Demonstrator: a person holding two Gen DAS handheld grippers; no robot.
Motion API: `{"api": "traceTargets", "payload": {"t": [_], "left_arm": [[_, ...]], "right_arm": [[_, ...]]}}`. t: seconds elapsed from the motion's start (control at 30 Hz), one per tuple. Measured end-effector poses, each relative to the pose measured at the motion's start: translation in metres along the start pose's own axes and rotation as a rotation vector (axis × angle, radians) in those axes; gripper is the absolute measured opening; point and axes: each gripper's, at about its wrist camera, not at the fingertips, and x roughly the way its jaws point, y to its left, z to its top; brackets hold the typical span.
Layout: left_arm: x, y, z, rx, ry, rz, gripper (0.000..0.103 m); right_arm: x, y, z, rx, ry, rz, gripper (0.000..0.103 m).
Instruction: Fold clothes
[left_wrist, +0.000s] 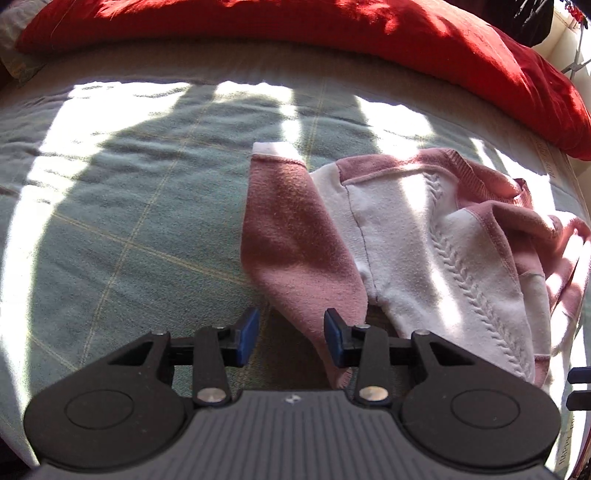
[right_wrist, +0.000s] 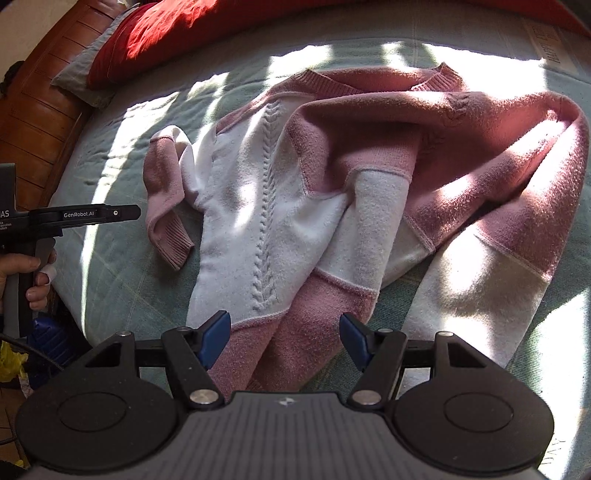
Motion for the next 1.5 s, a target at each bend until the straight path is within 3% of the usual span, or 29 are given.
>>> {"api": "traceTargets", "payload": {"t": [0.13, 0.27, 0.37, 0.6, 0.73, 0.87, 1.1, 1.23, 1.5], "left_arm": [[0.028, 0.03, -0.005, -0.026, -0.08, -0.071, 0.036], [0.059, 0.035, -0.004, -0.001, -0.118, -0.157, 0.037], [0.071, 0.032, -0.002, 0.023, -0.15, -0.223, 0.038], [0.074, 0.014, 0.005, 0.116, -0.228, -0.339, 0.04], [0.072, 0.007, 0.004, 0.116, -0.228, -0.402, 0.037], [0.069, 0.01, -0.006, 0.074, -0.199, -0.473, 0.037], [0.091, 0.026, -0.013, -0.05, -0.128, -0.519, 0.035], [0.086, 0.024, -0.011, -0.059, -0.126, -0.508, 0.016], [0.035, 0.064, 0.008, -0.002, -0.18, -0.342, 0.013]], "right_arm": [[0.018, 0.011, -0.004, 0.001, -0.033, 0.008, 0.07], [0.036, 0.029, -0.008, 0.013, -0.075, -0.004, 0.07], [0.046, 0.047, -0.007, 0.037, -0.098, -0.025, 0.076], [0.047, 0.077, -0.001, -0.005, -0.135, -0.16, 0.076], [0.045, 0.086, 0.0, -0.024, -0.164, -0.257, 0.076], [0.044, 0.09, 0.001, -0.009, -0.193, -0.255, 0.076], [0.052, 0.1, 0.003, -0.007, -0.213, -0.239, 0.076], [0.057, 0.105, 0.004, -0.017, -0.213, -0.231, 0.076], [0.052, 0.107, 0.011, -0.032, -0.228, -0.231, 0.076]]}}
